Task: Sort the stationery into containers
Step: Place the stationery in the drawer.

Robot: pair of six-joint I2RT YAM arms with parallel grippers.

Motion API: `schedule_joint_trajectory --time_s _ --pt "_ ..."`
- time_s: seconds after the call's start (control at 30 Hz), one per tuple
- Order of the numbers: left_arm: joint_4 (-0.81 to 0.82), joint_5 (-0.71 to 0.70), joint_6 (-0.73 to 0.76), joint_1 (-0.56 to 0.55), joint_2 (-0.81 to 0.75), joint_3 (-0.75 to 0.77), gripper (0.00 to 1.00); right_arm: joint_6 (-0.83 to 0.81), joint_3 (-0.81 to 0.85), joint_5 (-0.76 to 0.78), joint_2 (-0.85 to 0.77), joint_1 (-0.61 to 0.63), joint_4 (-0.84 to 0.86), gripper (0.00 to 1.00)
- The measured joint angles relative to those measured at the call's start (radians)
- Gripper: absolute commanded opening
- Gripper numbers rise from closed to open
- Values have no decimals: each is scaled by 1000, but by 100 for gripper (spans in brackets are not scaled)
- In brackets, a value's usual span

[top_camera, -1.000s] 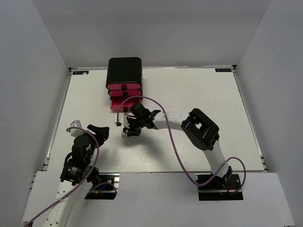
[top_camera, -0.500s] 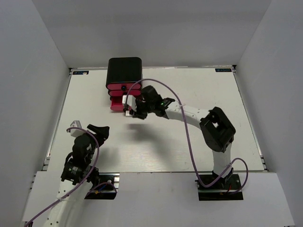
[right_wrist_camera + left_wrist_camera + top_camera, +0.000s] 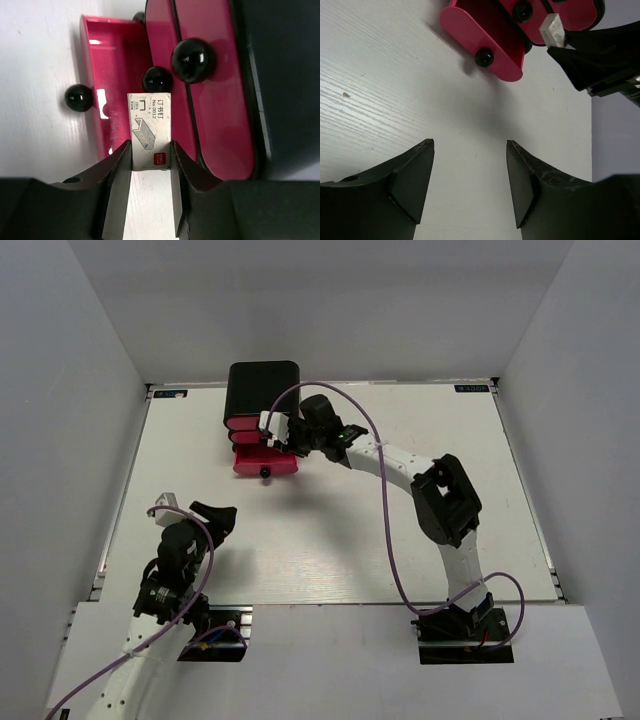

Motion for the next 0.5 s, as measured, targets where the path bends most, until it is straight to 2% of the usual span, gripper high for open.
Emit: schedule_joint_trajectory --time_s 0.13,0.27,0.37,0.4,0.43,0.47,0.5 --pt "10 3 0 0 6 0 69 -35 12 4 46 -4 -6 3" --pt "17 7 0 0 17 0 69 -62 11 9 73 -5 -11 8" --pt "27 10 0 0 26 -2 69 -79 11 13 82 -5 -14 17" --pt "32 11 -1 0 28 -2 69 -85 12 13 85 -5 -14 25" --pt "37 13 0 0 31 -4 69 -87 12 14 85 -5 -14 25" --pt "44 15 -1 0 35 -7 69 -89 12 15 87 -5 -14 36" --pt "53 17 -1 0 42 -9 69 -92 12 16 90 -5 -14 40"
